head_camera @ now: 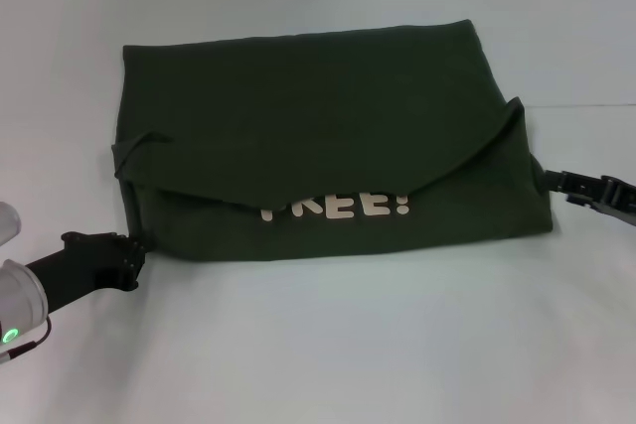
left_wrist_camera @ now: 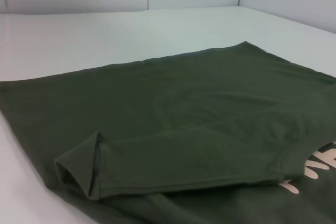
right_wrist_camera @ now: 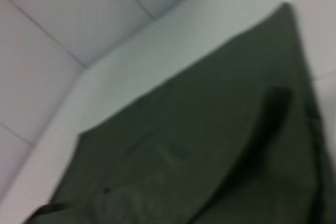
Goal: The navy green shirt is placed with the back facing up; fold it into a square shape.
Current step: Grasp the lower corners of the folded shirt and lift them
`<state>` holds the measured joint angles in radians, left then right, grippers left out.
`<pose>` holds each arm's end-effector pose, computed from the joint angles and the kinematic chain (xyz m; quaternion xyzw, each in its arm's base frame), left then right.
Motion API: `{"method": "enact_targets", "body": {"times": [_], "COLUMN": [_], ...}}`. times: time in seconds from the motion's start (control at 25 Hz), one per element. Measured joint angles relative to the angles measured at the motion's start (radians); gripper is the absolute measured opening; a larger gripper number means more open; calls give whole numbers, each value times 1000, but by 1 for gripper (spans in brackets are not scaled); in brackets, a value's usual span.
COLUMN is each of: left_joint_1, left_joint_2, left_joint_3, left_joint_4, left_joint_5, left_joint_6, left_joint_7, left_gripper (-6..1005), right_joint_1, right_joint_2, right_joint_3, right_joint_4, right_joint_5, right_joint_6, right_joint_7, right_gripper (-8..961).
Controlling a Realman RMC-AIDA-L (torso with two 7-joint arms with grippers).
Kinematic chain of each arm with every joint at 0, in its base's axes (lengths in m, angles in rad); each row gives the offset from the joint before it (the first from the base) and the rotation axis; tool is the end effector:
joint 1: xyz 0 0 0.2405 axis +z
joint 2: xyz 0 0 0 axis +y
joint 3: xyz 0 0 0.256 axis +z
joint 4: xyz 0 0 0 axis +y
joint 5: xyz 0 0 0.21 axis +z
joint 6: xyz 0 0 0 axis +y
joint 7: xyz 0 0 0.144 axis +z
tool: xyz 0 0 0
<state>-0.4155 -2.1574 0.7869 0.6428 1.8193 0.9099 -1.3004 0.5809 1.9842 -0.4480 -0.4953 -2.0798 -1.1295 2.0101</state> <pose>-0.3301 0.3518 -0.0157 -0.8538 -0.3200 -0.1514 0.3817 0.3339 0.3797 0.0449 -0.7168 0.5802 0.2715 0.2756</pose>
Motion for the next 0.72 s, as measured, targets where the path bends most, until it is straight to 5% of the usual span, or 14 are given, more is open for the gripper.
{"method": "enact_targets", "body": {"times": [0.4, 0.72], "left_joint_1": [-12, -15], "left_joint_2": [1, 2], "left_joint_3": [-1, 0], "left_joint_4": [-1, 0], "left_joint_5": [15, 17], "left_joint_6": [-6, -5], "left_joint_7": [-4, -13], "left_gripper": [22, 22], "right_joint_1": [45, 57], "right_joint_2": [-11, 11], "right_joint_3": [-120, -148], "right_joint_4": [-37, -31], "right_joint_5": [-155, -169], "right_joint_6": [135, 159], "right_joint_7": [179, 186], "right_gripper": [667, 666]}}
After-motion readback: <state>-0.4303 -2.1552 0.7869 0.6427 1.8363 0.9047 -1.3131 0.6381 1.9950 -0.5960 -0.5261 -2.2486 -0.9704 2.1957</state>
